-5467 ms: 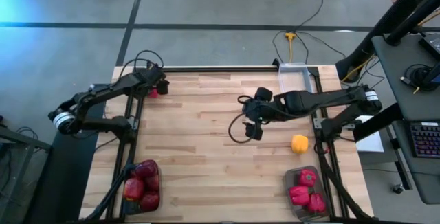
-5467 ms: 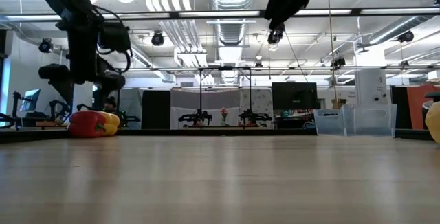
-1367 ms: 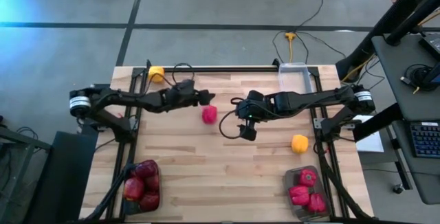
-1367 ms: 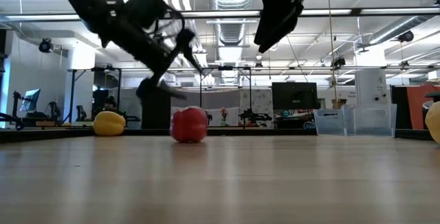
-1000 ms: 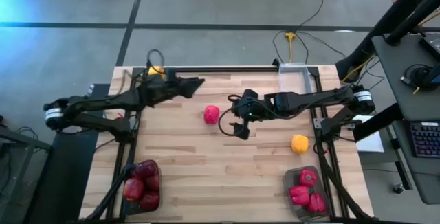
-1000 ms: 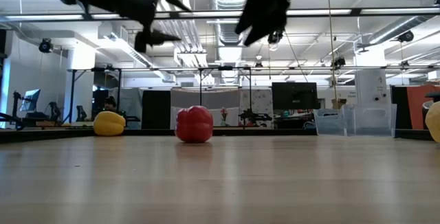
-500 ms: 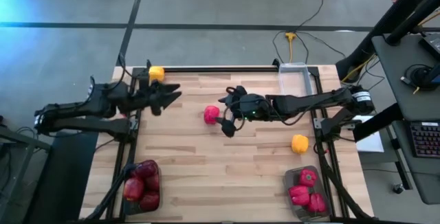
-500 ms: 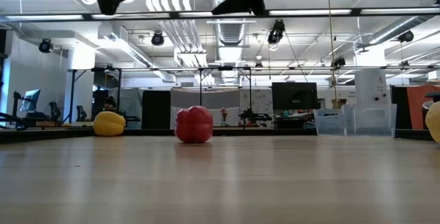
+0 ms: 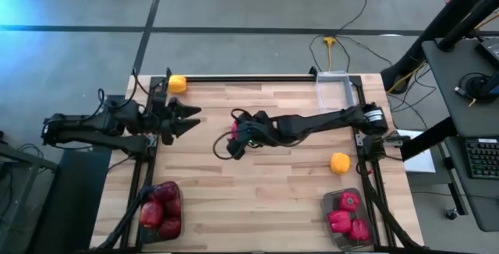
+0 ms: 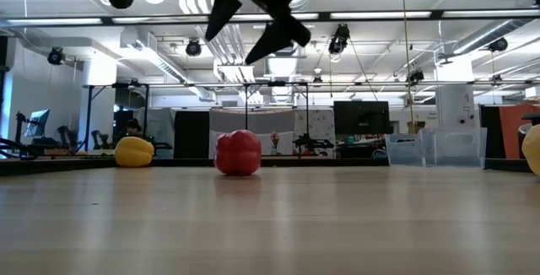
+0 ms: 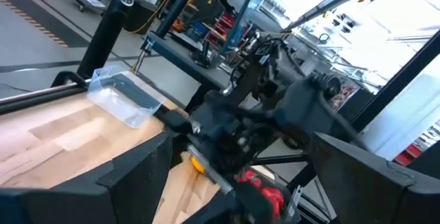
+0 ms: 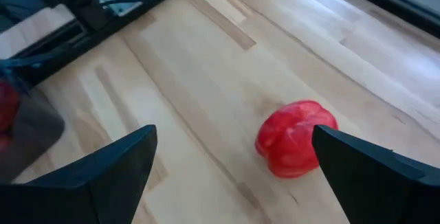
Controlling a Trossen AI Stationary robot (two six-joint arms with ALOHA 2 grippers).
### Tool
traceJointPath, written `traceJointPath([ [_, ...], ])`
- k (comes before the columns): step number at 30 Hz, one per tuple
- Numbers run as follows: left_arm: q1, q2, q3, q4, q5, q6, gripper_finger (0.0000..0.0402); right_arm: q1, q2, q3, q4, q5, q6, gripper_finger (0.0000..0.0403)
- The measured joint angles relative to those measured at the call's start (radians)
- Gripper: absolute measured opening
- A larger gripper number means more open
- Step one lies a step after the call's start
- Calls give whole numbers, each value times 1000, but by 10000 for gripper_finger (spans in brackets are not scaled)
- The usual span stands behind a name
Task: Sort produce into baskets
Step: Put the red bell pepper into the right black bin
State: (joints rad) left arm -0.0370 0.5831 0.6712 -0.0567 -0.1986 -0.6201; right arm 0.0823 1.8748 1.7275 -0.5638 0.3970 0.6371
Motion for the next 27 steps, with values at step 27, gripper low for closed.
traceJointPath([
  [27,-1,-143,0,-208,-4,-43,326,-260,300,388,-377,-258,186,400],
])
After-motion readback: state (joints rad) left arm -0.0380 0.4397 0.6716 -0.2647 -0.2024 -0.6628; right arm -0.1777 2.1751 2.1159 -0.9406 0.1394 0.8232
